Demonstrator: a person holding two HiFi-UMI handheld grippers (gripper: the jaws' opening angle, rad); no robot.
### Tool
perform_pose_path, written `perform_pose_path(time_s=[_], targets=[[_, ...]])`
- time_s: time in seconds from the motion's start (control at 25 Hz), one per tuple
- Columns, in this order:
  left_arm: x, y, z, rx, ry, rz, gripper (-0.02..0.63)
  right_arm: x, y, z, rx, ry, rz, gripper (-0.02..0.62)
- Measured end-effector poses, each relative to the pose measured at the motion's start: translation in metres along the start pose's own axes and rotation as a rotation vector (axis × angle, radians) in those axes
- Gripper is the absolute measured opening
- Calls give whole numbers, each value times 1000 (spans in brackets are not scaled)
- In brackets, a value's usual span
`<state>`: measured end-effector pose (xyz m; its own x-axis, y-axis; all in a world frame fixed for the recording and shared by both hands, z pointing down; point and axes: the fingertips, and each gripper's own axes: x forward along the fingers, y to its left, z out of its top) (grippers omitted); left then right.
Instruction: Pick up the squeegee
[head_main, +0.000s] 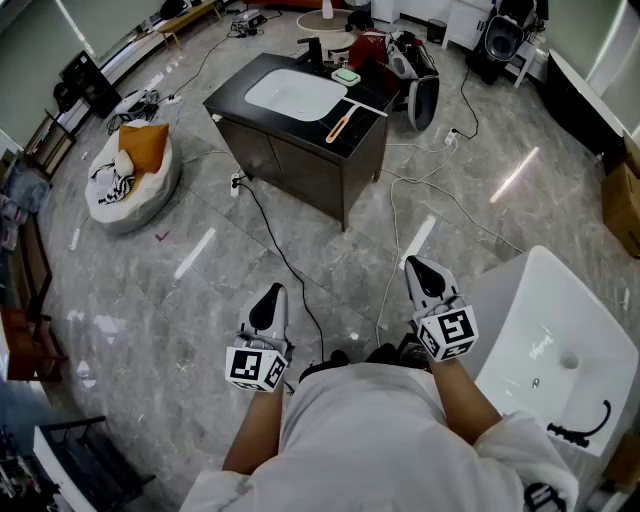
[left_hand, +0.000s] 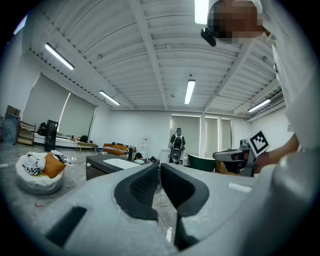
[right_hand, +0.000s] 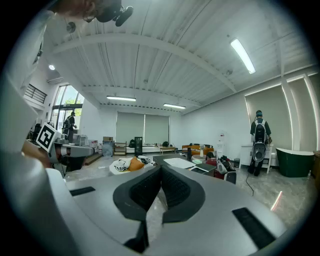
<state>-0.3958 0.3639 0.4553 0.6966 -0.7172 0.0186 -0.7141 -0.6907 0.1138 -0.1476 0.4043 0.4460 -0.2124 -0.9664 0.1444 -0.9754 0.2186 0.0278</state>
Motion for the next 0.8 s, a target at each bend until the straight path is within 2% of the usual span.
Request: perform_pose_path(time_s=[0.32, 0.48, 0.56, 0.8], targets=[[-3, 3, -4, -17, 14, -11, 17, -4, 6, -2, 4, 6, -1, 14], [-2, 7, -4, -32, 20, -24, 17, -5, 5, 6, 65, -48, 16, 14], [1, 8, -5, -46, 21, -33, 17, -4, 5, 9, 54, -53, 26, 15], [10, 6, -16, -84, 33, -49, 17, -9, 0, 1, 40, -15, 35, 14]])
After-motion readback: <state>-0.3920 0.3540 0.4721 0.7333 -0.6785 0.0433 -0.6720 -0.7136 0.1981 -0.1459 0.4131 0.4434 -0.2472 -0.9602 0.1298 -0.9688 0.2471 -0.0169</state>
